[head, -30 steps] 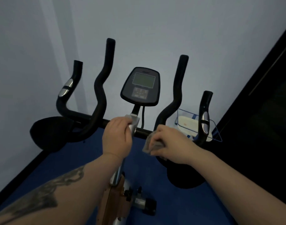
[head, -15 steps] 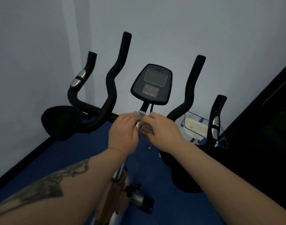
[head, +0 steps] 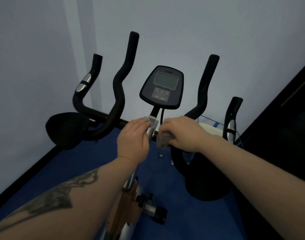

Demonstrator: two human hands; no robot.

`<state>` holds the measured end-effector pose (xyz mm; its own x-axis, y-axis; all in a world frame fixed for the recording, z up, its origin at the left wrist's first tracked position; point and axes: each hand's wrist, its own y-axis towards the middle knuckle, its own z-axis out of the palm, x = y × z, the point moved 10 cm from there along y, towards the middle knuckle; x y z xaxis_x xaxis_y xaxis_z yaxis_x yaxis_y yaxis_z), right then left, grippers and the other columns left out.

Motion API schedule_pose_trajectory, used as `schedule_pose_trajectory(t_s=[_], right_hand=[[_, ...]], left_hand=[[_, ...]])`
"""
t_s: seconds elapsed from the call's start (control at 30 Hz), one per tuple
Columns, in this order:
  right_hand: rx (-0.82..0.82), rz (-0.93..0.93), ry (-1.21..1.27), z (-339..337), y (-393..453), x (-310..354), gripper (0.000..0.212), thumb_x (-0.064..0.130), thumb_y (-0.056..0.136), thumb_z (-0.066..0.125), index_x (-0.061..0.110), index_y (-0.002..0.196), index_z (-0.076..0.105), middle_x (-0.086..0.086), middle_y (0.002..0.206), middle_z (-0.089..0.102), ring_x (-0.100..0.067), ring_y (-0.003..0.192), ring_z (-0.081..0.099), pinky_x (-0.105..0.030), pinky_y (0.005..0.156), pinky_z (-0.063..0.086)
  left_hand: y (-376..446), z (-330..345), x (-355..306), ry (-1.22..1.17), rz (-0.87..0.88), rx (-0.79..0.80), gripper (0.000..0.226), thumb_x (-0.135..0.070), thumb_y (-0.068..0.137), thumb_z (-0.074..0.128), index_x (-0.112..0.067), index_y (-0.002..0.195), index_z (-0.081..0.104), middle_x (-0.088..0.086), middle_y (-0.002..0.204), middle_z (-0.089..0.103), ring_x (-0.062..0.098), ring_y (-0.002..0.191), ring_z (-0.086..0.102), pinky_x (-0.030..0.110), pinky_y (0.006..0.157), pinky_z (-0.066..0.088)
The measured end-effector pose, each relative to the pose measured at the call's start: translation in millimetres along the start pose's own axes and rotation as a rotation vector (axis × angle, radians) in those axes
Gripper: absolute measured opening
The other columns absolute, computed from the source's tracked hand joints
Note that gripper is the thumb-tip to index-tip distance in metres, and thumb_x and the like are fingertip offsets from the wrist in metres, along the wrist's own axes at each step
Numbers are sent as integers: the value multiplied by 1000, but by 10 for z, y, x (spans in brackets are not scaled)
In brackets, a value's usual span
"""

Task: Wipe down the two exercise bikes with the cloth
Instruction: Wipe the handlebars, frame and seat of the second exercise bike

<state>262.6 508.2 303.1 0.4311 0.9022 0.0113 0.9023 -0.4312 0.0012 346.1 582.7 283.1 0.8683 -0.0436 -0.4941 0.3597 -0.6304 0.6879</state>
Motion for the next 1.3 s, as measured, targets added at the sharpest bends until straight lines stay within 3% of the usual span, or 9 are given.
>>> schedule_pose_trajectory(t_s=[0.1,0.27,0.4,0.53,0.8,0.9,1.0,1.1,1.3], right_hand=[[-204,242,84,-63,117,-54,23,23,91,54,25,113,58,3,111,60,-25,98,60,-36,77,48],[-181,160,145,-44,-72,-61,15,28,81,63,34,94,61,12,95,63,-16,88,61,-30,67,43],[-316,462,413,-108,230,-247,14,33,92,55,29,104,61,5,103,66,-20,96,60,-31,75,41],[-115,249,423,223,438,281,30,31,103,37,19,127,50,-2,124,55,-24,107,56,-36,83,43],[-2,79,-96,133,-144,215,39,16,89,54,28,126,55,8,122,58,-16,106,58,-34,91,47],[-14,183,234,-28,-243,107,49,6,83,57,42,115,63,9,115,64,-17,101,62,-38,85,54],[-300,325,502,-391,-631,-208,65,-2,80,53,61,95,63,11,109,66,-13,97,64,-28,82,54],[-496,472,508,-465,-911,-567,52,0,87,53,39,119,66,3,115,64,-15,104,58,-30,91,46],[-217,614,705,202,-864,-530,36,41,101,42,29,129,60,-2,125,64,-25,117,57,-35,97,44]], left_hand=[[-23,-6,17,9,-15,-10,47,-11,86,33,3,114,69,15,115,69,29,109,66,46,106,42],[-57,-54,114,79,-130,-99,46,-12,88,35,2,119,66,15,115,70,26,113,64,52,113,31],[-102,-54,182,105,-202,-131,45,-15,89,35,-1,115,69,12,113,71,23,118,62,50,117,22],[-103,-22,215,91,-196,-109,45,-16,92,32,-2,113,70,11,115,70,23,120,60,50,117,22],[-93,3,207,66,-140,-98,48,-15,88,33,1,116,68,15,113,70,28,116,62,52,113,29],[-115,2,219,79,-158,-77,49,-17,88,32,-1,117,68,14,115,70,27,118,61,51,115,28],[-87,4,101,89,-80,-44,48,-15,87,33,-3,116,69,13,121,67,28,120,60,54,114,29],[-38,78,-62,165,59,55,43,-16,89,35,-6,113,69,11,128,63,29,126,54,53,114,28],[152,412,-303,258,147,334,22,-12,90,53,-16,101,72,-1,104,69,19,109,60,40,114,29]])
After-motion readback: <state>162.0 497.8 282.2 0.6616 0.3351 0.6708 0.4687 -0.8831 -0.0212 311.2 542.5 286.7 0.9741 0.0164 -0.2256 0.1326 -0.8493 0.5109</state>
